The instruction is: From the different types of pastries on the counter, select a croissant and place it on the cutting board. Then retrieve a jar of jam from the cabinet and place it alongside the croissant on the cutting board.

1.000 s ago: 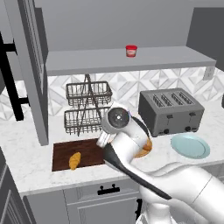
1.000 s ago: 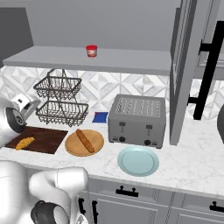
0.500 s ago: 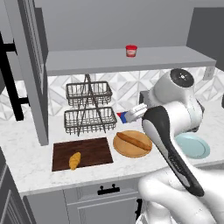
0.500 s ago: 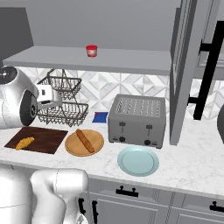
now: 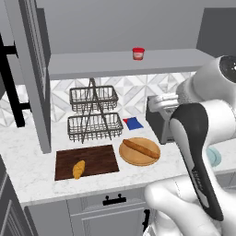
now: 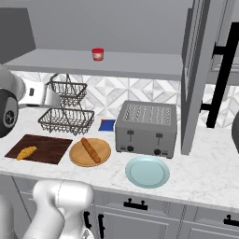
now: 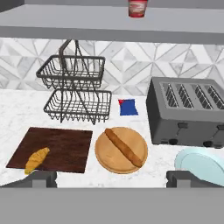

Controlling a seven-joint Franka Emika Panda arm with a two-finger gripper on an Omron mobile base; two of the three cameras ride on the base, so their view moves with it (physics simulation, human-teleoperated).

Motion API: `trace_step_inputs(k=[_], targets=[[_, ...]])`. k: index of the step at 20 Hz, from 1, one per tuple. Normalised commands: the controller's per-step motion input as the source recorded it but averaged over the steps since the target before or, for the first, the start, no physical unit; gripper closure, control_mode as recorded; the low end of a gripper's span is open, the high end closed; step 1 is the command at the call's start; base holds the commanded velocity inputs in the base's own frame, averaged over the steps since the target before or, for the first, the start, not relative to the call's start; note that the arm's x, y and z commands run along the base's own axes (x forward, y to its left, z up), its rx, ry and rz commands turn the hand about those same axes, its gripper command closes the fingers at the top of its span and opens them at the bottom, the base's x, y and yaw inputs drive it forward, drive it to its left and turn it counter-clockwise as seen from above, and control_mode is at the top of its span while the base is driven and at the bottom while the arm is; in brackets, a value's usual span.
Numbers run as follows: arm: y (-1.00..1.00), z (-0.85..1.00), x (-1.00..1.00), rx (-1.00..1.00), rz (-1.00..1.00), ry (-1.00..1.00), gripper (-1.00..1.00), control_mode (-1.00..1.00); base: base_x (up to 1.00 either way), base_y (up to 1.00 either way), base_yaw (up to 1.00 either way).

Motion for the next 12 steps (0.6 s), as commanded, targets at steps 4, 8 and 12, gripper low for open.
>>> trace_step_inputs(k=[4,8,12], targets=[[-0.08,0.93,0.25,0.0,-0.27,-0.3,-1.0,-1.0,0.0,0.0,0.0],[-0.21,1.0,0.32,0.0,-0.23,-0.07,-1.0,-1.0,0.0,0.0,0.0],[-0.28,1.0,0.63,0.0,-0.23,0.0,-1.0,-1.0,0.0,0.0,0.0]])
